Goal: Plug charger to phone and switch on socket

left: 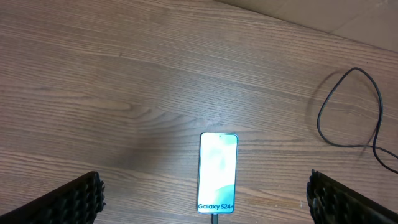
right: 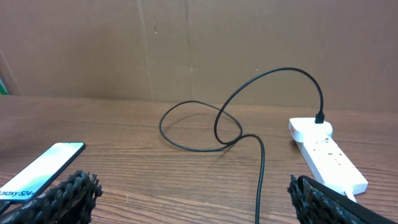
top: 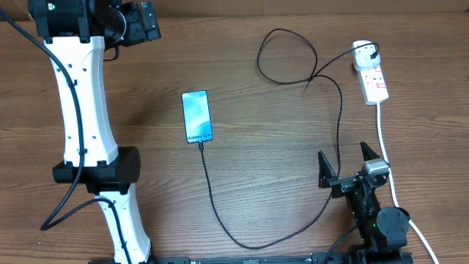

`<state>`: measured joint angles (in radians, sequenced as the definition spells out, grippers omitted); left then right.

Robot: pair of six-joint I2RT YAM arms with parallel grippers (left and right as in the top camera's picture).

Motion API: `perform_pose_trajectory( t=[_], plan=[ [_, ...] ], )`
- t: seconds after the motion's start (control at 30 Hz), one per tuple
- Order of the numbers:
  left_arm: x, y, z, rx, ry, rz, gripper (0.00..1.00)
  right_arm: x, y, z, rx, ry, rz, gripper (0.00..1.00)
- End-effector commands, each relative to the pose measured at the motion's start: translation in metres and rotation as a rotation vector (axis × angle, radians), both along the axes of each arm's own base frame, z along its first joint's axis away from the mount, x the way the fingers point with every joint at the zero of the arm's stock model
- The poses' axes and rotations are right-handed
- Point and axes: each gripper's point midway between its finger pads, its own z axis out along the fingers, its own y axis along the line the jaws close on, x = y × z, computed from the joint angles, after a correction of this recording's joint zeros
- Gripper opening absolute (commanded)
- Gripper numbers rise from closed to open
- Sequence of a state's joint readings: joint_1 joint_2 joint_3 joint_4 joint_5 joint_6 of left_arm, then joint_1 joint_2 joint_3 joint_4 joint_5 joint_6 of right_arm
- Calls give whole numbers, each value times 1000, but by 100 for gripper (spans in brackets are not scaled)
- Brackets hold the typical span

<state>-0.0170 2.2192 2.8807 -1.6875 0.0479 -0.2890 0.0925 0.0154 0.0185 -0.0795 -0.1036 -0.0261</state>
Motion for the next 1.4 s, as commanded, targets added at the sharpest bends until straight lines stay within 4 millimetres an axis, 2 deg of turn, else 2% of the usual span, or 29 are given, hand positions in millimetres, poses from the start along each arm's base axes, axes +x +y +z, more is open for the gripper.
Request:
perform_pose_trajectory(
  t=[0.0, 0.13, 0.23, 0.4, 0.53, 0.63, 0.67, 0.73, 1.0, 1.23, 1.37],
  plan=[
    [-5, 3, 13, 3, -33, 10, 100, 0, -1, -1, 3, -5, -6, 100],
    [-5, 6, 14, 27, -36, 14, 99, 0, -1, -2, 3, -4, -6, 100],
    [-12, 13, 25, 59, -59, 34, 99, 0, -1, -1, 3, -5, -6, 100],
    [-28, 10, 49, 69, -169, -14, 99, 0, -1, -1, 3, -5, -6, 100],
    [-48, 10, 60, 107, -334, -54, 99, 0, -1, -2, 3, -4, -6, 100],
    [-74, 11, 61, 146, -450, -84, 100, 0, -1, -1, 3, -5, -6, 100],
    [-91, 12, 58, 170, -499, -94, 100, 0, -1, -1, 3, -5, -6, 100],
    [-110, 14, 52, 190, -552, -97, 100, 0, -1, -2, 3, -4, -6, 100],
    [-167, 28, 11, 222, -727, -45, 100, 0, -1, -1, 3, -5, -6, 100],
    [-198, 31, -31, 250, -813, -19, 99, 0, -1, -1, 3, -5, -6, 100],
    [-209, 32, -56, 253, -842, -13, 99, 0, -1, -1, 3, -5, -6, 100]
  ],
)
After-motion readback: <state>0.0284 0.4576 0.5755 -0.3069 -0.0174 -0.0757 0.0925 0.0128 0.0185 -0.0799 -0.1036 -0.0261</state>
